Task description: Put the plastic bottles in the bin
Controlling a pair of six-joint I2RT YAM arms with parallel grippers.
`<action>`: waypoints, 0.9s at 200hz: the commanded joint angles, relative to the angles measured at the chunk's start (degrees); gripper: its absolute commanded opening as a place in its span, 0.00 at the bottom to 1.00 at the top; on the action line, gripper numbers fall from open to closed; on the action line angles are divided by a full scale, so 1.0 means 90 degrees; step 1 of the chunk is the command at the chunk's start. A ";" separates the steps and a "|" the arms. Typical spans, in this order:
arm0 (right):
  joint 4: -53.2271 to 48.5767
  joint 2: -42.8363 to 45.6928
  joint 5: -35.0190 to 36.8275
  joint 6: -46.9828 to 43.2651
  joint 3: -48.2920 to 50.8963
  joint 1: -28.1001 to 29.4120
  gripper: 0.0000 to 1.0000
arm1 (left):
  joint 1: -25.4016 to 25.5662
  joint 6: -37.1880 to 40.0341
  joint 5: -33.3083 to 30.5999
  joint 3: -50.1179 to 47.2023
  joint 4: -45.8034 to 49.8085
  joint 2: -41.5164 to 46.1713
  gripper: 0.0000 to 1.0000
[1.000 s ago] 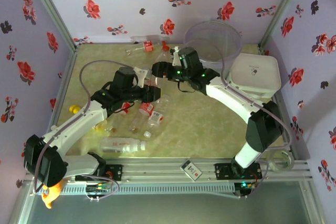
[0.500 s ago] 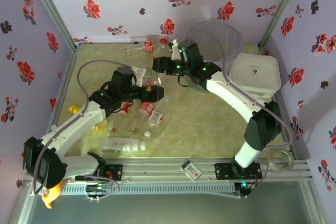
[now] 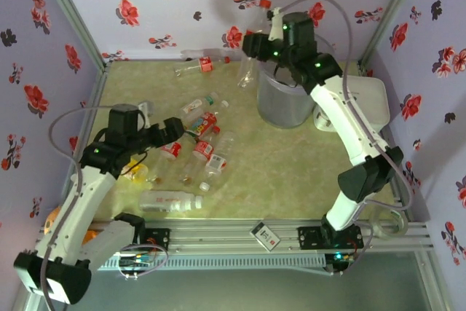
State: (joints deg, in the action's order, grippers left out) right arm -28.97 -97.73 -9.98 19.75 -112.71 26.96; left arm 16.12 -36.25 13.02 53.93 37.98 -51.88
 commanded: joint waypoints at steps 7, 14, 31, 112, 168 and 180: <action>-0.0170 -0.0183 0.0394 -0.0466 -0.0505 -0.0439 0.42 | -0.0621 -0.0662 -0.0394 -0.0277 0.1103 0.0319 1.00; -0.0189 -0.0232 0.0353 -0.0456 -0.0560 -0.0582 0.42 | -0.0731 -0.0694 -0.0504 -0.0292 0.1213 0.0363 1.00; -0.0134 -0.0352 0.0299 -0.0432 -0.0635 -0.0941 0.42 | -0.0966 -0.0807 -0.0869 -0.0284 0.1487 0.0434 1.00; 0.0162 -0.0682 -0.0112 -0.0695 -0.0361 -0.2095 0.41 | -0.1796 -0.0925 -0.1696 -0.0572 0.1900 0.0764 1.00; 0.0717 -0.0492 -0.0447 -0.1347 0.0992 -0.2087 0.41 | -0.2189 -0.1021 -0.1695 -0.1183 0.1304 0.0647 1.00; 0.0757 -0.0518 -0.0474 -0.1416 0.1176 -0.2091 0.41 | -0.2239 -0.1045 -0.1706 -0.1302 0.1181 0.0584 1.00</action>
State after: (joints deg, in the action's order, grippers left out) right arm -25.89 -103.74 -12.12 10.39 -105.10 7.90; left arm -2.85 -44.49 -1.06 44.25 51.35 -45.78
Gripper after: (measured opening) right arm 0.457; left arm 0.997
